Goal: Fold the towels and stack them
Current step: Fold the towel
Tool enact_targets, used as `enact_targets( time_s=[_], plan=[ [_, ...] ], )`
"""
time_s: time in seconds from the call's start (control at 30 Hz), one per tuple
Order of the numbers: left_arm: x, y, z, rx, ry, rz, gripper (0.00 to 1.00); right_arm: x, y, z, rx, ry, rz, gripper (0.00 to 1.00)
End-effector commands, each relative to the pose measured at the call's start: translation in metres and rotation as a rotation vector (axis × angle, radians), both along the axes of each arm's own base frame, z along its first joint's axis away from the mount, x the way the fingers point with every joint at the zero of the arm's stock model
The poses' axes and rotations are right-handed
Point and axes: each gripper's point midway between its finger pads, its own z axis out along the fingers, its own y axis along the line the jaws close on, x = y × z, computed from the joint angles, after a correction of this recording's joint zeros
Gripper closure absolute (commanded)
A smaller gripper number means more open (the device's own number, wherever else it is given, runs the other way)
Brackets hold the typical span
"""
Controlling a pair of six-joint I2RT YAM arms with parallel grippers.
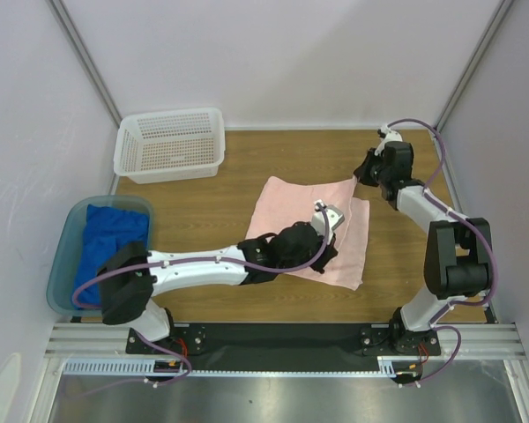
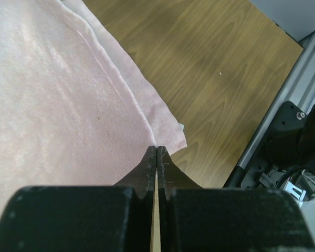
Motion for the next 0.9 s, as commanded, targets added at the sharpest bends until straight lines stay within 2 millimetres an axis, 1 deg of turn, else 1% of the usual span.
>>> enact_targets(
  time_s=[0.0, 0.03, 0.07, 0.1, 0.17, 0.2, 0.27, 0.3, 0.4, 0.43, 0.47, 0.5, 0.53, 0.63, 0.67, 0.7, 0.73, 0.8, 0.83, 0.87],
  plan=[
    [-0.008, -0.022, 0.012, -0.08, 0.026, -0.061, 1.0, 0.001, -0.018, -0.003, -0.04, -0.009, -0.052, 1.0],
    [-0.009, -0.023, 0.01, -0.079, 0.031, -0.067, 1.0, -0.001, -0.021, -0.005, -0.046, -0.001, -0.061, 1.0],
    [-0.012, -0.027, 0.001, -0.063, 0.046, -0.083, 1.0, -0.003, -0.026, -0.009, -0.058, 0.009, -0.079, 1.0],
    [-0.012, -0.03, 0.001, -0.065, 0.052, -0.089, 1.0, -0.006, -0.028, -0.014, -0.065, 0.027, -0.088, 1.0],
    [-0.014, -0.032, -0.006, -0.055, 0.064, -0.102, 1.0, -0.01, -0.034, -0.02, -0.087, 0.042, -0.112, 1.0],
    [-0.017, -0.035, -0.013, -0.047, 0.078, -0.114, 1.0, -0.014, -0.038, -0.028, -0.093, 0.059, -0.125, 1.0],
    [-0.018, -0.037, -0.017, -0.048, 0.087, -0.122, 1.0, -0.017, -0.043, -0.038, -0.099, 0.078, -0.138, 1.0],
    [-0.018, -0.038, -0.02, -0.046, 0.089, -0.128, 1.0, -0.02, -0.048, -0.049, -0.098, 0.101, -0.148, 1.0],
    [-0.018, -0.04, -0.021, -0.052, 0.086, -0.13, 1.0, -0.023, -0.054, -0.064, -0.086, 0.139, -0.161, 1.0],
    [-0.017, -0.041, -0.023, -0.049, 0.086, -0.129, 1.0, -0.022, -0.06, -0.069, -0.084, 0.152, -0.173, 1.0],
    [-0.017, -0.042, -0.022, -0.051, 0.085, -0.129, 1.0, -0.024, -0.059, -0.072, -0.073, 0.176, -0.173, 1.0],
    [-0.021, -0.043, -0.024, -0.052, 0.096, -0.151, 1.0, -0.026, -0.058, -0.075, -0.071, 0.184, -0.172, 1.0],
    [-0.021, -0.044, -0.026, -0.05, 0.099, -0.152, 1.0, -0.026, -0.072, -0.075, -0.065, 0.187, -0.207, 1.0],
    [-0.023, -0.045, -0.028, -0.048, 0.103, -0.16, 1.0, -0.031, -0.077, -0.078, -0.06, 0.213, -0.239, 1.0],
    [-0.024, -0.046, -0.029, -0.048, 0.105, -0.164, 1.0, -0.031, -0.082, -0.079, -0.072, 0.221, -0.262, 1.0],
    [-0.023, -0.045, -0.028, -0.049, 0.103, -0.163, 1.0, -0.038, -0.084, -0.085, -0.074, 0.26, -0.276, 1.0],
    [-0.023, -0.045, -0.028, -0.049, 0.103, -0.163, 1.0, -0.039, -0.084, -0.085, -0.075, 0.265, -0.282, 1.0],
    [-0.025, -0.046, -0.028, -0.05, 0.103, -0.173, 1.0, -0.043, -0.084, -0.087, -0.069, 0.285, -0.288, 0.96],
    [-0.025, -0.046, -0.028, -0.051, 0.102, -0.177, 1.0, -0.044, -0.088, -0.087, -0.08, 0.287, -0.314, 0.88],
    [-0.025, -0.047, -0.028, -0.052, 0.1, -0.183, 1.0, -0.045, -0.088, -0.086, -0.074, 0.289, -0.321, 0.84]
  ],
)
